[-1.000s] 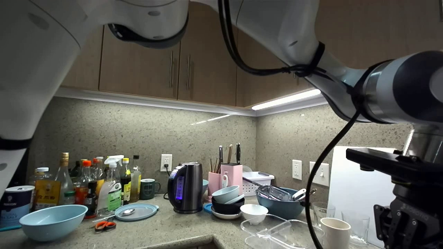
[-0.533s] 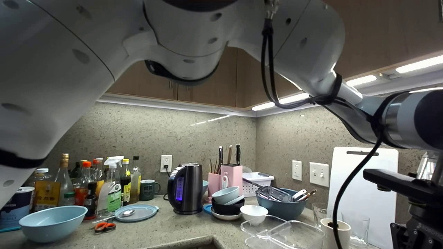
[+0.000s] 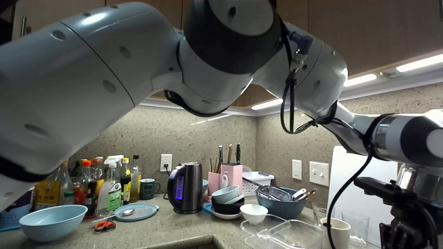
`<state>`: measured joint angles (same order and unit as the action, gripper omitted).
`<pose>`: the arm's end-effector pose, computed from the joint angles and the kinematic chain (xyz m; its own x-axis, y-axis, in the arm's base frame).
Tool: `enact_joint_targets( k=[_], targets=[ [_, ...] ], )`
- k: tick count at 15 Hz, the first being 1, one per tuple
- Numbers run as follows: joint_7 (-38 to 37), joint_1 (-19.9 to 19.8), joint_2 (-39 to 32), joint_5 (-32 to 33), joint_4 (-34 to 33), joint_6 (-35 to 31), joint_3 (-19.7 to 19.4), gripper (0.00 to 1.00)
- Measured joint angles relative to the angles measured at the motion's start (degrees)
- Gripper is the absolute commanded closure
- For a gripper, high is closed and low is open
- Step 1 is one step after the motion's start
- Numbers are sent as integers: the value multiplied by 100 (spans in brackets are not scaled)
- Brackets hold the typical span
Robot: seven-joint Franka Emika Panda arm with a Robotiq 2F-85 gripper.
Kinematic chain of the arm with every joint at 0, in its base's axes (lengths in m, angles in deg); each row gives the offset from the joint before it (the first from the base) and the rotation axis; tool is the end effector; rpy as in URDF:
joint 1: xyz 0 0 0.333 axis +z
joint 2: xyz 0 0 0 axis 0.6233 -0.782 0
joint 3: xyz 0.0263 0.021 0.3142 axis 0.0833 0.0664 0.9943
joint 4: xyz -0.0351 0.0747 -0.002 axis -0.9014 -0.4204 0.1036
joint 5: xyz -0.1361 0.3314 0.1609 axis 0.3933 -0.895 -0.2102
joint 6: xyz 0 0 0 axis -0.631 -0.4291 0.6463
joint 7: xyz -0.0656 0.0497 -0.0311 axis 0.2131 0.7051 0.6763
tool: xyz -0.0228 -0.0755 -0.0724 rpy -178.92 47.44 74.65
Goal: Take the chopsticks out of the clear bowl on the right and put them in the sink
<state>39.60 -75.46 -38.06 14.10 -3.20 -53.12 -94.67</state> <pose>0.4755 -0.5324 0.2876 0.1827 -0.9379 -0.2949 -0.9822 -0.1877 -0.0116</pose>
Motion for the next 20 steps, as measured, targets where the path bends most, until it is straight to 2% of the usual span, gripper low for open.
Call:
enact_joint_targets(
  k=[3,6,13,14,16,17,20],
  targets=[
    [-598,370,-72,95,-74,-597,-52,96],
    [-710,553,-120,311,-72,-789,-210,96],
    [-319,412,-363,760,-179,138,-203,96],
    [-243,400,-437,788,-220,208,-184,85],
    [-156,390,-566,833,-286,239,-182,85],
    [-140,382,-600,836,-306,240,-182,96],
    [-134,383,-631,836,-329,119,-199,96]
  ],
)
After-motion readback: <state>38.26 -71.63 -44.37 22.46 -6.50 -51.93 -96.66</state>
